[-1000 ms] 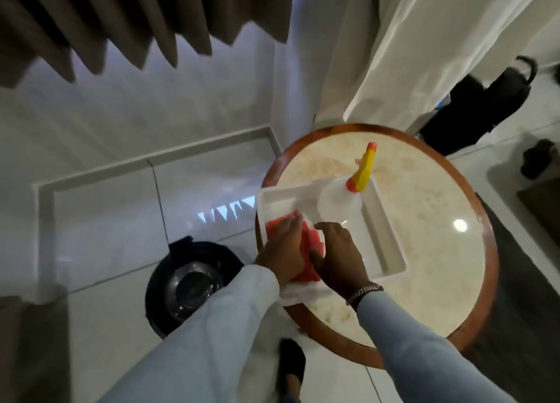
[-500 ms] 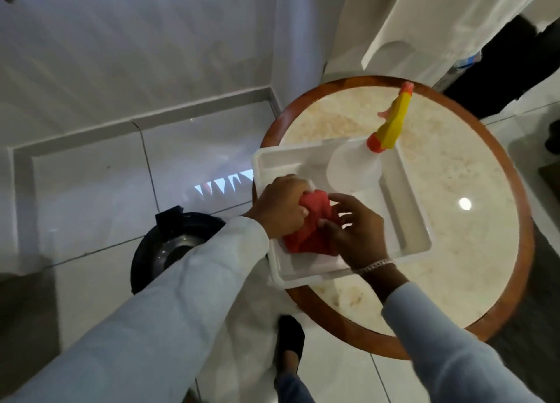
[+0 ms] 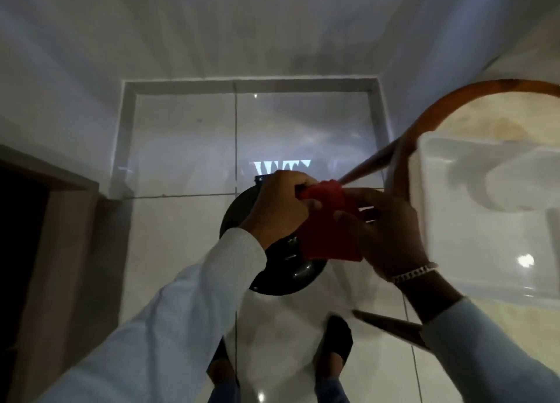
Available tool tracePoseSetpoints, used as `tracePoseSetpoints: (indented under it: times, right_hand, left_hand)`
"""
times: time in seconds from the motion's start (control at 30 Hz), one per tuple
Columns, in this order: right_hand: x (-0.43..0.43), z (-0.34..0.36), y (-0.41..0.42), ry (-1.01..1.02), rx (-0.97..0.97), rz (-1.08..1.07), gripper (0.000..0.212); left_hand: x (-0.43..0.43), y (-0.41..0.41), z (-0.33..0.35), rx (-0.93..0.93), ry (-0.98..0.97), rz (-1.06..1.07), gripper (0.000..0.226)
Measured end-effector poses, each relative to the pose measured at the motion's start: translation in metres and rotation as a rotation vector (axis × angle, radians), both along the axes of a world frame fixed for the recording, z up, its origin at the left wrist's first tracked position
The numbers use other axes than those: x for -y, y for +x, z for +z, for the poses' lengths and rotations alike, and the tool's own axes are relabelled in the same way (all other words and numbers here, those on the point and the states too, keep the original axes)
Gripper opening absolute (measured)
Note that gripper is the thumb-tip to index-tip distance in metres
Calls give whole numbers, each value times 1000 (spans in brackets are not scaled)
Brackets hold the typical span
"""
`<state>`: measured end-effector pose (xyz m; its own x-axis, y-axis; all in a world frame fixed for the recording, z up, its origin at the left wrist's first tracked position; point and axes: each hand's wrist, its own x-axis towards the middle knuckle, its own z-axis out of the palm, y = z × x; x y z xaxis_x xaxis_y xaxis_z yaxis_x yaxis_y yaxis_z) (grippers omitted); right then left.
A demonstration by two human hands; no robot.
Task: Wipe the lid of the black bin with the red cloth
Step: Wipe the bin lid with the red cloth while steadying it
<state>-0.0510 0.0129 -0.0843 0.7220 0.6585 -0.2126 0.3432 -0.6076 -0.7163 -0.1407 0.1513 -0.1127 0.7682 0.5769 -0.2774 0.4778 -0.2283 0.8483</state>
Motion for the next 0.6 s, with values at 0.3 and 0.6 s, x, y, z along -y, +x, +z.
tracePoseSetpoints:
  times: [0.3, 0.6]
  right_hand:
    - [-34, -172, -42, -120, -177, -146, 29]
    - [-39, -239, -59, -28, 391, 348, 74]
  left_hand:
    - [-43, -60, -155, 101, 118, 141, 37]
    - [-16, -141, -262, 53, 282, 212, 49]
